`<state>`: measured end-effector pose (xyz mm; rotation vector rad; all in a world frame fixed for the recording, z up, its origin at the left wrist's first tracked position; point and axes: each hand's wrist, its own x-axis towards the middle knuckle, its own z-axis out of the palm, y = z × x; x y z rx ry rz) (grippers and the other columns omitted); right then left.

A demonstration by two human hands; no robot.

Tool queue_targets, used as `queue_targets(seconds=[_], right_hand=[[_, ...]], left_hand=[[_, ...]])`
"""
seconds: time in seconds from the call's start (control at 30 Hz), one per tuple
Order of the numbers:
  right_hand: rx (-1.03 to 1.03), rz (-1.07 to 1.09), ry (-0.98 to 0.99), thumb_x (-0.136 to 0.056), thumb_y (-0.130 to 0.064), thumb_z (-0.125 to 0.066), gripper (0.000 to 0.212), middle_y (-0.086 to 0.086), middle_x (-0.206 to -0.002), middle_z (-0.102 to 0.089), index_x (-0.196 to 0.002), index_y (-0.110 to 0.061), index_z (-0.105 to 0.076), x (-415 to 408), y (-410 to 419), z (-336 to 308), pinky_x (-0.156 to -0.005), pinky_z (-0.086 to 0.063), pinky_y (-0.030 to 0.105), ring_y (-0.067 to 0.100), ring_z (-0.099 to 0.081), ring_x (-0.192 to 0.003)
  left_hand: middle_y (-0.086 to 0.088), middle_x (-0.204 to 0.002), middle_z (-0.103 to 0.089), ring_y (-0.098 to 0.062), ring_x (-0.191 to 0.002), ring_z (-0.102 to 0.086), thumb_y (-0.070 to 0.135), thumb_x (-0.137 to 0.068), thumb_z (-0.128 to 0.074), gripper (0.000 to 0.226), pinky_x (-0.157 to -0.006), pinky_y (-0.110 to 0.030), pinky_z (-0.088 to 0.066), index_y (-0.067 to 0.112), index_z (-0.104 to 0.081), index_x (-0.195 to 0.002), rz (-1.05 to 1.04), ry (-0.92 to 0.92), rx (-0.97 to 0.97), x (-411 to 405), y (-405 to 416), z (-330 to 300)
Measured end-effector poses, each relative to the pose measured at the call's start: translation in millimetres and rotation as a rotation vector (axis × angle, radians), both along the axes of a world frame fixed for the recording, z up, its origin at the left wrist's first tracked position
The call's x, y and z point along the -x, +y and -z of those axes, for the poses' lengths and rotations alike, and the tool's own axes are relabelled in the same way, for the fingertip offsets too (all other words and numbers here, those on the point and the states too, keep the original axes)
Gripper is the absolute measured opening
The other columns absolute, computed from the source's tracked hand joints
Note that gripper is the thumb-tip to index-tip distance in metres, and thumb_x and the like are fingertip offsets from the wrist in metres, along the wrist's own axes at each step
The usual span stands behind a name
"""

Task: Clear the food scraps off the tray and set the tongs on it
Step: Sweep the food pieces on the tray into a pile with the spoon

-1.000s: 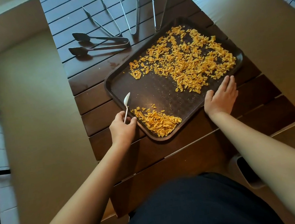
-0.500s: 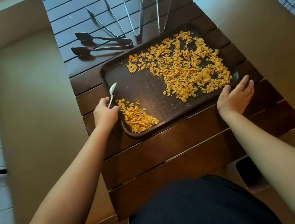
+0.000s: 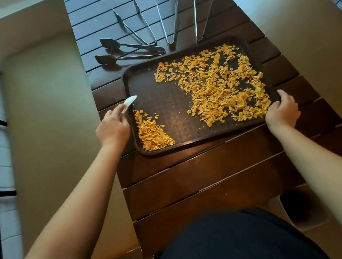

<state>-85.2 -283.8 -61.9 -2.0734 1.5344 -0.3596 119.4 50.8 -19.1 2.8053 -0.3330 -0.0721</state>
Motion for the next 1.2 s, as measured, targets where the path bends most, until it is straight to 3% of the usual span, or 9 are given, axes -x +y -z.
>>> queue_targets(seconds=[0.17,0.3,0.43,0.53,0.7,0.83,1.0,1.13,1.2], right_hand=[[0.048,-0.03,-0.073,-0.096,-0.008,-0.033,0.045,0.014,-0.14,-0.045,-0.139,-0.011,-0.042,7.3,6.1,5.2,-0.108,-0.022,0.039,0.03,-0.038,-0.128],[0.067,-0.038,-0.08,-0.096,-0.01,-0.033,0.045,0.016,-0.138,-0.046,-0.14,-0.01,-0.042,8.8,8.0,6.0,-0.107,-0.025,0.039,0.031,-0.039,-0.126],[0.093,-0.047,-0.078,-0.095,-0.009,-0.033,0.045,0.016,-0.137,-0.048,-0.139,-0.009,-0.043,8.4,7.1,8.1,-0.105,-0.026,0.038,0.031,-0.041,-0.125],[0.098,-0.047,-0.084,-0.095,-0.009,-0.034,0.045,0.016,-0.136,-0.049,-0.139,-0.008,-0.043,8.2,8.1,8.6,-0.104,-0.027,0.038,0.032,-0.042,-0.124],[0.108,-0.054,-0.081,-0.094,-0.012,-0.034,0.046,0.016,-0.135,-0.05,-0.139,-0.009,-0.044,9.0,5.4,12.2,-0.101,-0.029,0.038,0.033,-0.043,-0.121],[0.112,-0.067,-0.089,-0.092,-0.016,-0.032,0.049,0.017,-0.135,-0.05,-0.139,-0.008,-0.043,11.1,4.7,14.2,-0.101,-0.029,0.039,0.033,-0.043,-0.121],[0.106,-0.06,-0.088,-0.095,-0.011,-0.036,0.045,0.016,-0.135,-0.05,-0.139,-0.009,-0.043,9.7,4.4,14.4,-0.102,-0.028,0.039,0.032,-0.043,-0.121],[0.112,-0.058,-0.109,-0.093,-0.011,-0.037,0.046,0.016,-0.132,-0.052,-0.138,-0.009,-0.045,10.4,3.6,16.3,-0.102,-0.029,0.039,0.032,-0.044,-0.12],[0.11,-0.053,-0.102,-0.093,-0.011,-0.037,0.045,0.016,-0.133,-0.052,-0.138,-0.009,-0.045,9.8,3.5,16.4,-0.102,-0.029,0.038,0.032,-0.044,-0.12]], left_hand=[[-0.014,-0.111,-0.052,-0.037,-0.091,-0.057,0.011,-0.094,-0.038,0.043,-0.069,-0.038,-0.044,0.022,-0.048,-0.134,0.061,0.056,-0.174,10.2,-11.3,-6.3],[-0.016,-0.105,-0.052,-0.035,-0.086,-0.059,0.002,-0.09,-0.038,0.04,-0.063,-0.036,-0.042,0.009,-0.054,-0.127,0.06,0.083,-0.267,16.5,-22.6,-17.6],[-0.013,-0.098,-0.059,-0.027,-0.078,-0.057,0.004,-0.088,-0.044,0.032,-0.059,-0.032,-0.042,0.006,-0.062,-0.115,0.036,0.139,-0.384,25.6,-25.5,-30.9],[-0.012,-0.103,-0.062,-0.028,-0.086,-0.059,0.01,-0.089,-0.047,0.031,-0.064,-0.031,-0.043,0.01,-0.063,-0.115,0.006,0.21,-0.408,31.4,-21.7,-39.4],[-0.015,-0.123,-0.056,-0.027,-0.102,-0.056,0.005,-0.091,-0.044,0.04,-0.076,-0.031,-0.043,0.01,-0.053,-0.129,-0.085,0.297,-0.112,28.4,-33.9,-49.0],[-0.017,-0.129,-0.05,-0.023,-0.103,-0.052,0.004,-0.093,-0.039,0.042,-0.077,-0.026,-0.04,0.008,-0.045,-0.134,-0.141,0.371,0.137,25.1,-49.3,-41.7],[-0.02,-0.133,-0.045,-0.031,-0.118,-0.048,0.004,-0.094,-0.039,0.044,-0.09,-0.031,-0.041,0.005,-0.036,-0.138,-0.176,0.395,0.133,25.4,-55.6,-33.9],[-0.019,-0.132,-0.047,-0.029,-0.114,-0.05,0.005,-0.094,-0.041,0.043,-0.079,-0.026,-0.039,0.005,-0.037,-0.138,-0.198,0.435,0.135,27.6,-52.6,-32.1],[-0.016,-0.13,-0.049,-0.023,-0.102,-0.052,0.007,-0.095,-0.042,0.043,-0.069,-0.019,-0.04,0.007,-0.039,-0.137,-0.198,0.459,0.157,32.2,-46.8,-30.3]])
